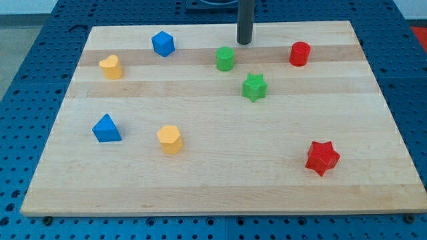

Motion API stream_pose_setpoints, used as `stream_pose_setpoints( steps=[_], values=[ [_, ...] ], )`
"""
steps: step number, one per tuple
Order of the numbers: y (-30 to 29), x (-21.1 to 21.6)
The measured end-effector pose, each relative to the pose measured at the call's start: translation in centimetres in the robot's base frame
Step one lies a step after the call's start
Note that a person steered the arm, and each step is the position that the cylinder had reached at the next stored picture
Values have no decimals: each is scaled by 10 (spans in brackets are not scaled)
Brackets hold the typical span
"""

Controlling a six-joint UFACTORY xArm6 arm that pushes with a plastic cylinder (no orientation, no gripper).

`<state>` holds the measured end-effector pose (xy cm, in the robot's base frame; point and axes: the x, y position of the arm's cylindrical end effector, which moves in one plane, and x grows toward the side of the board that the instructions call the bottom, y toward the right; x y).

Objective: Slide the green circle down a bit

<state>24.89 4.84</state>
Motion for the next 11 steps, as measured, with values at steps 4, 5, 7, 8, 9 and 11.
stream_pose_setpoints(
  steps=[4, 5, 7, 8, 9, 11],
  values=[
    [-50, 48],
    [-50, 48],
    [-57, 66],
    [-56, 62],
    [-57, 61],
    [-59, 64]
  ],
)
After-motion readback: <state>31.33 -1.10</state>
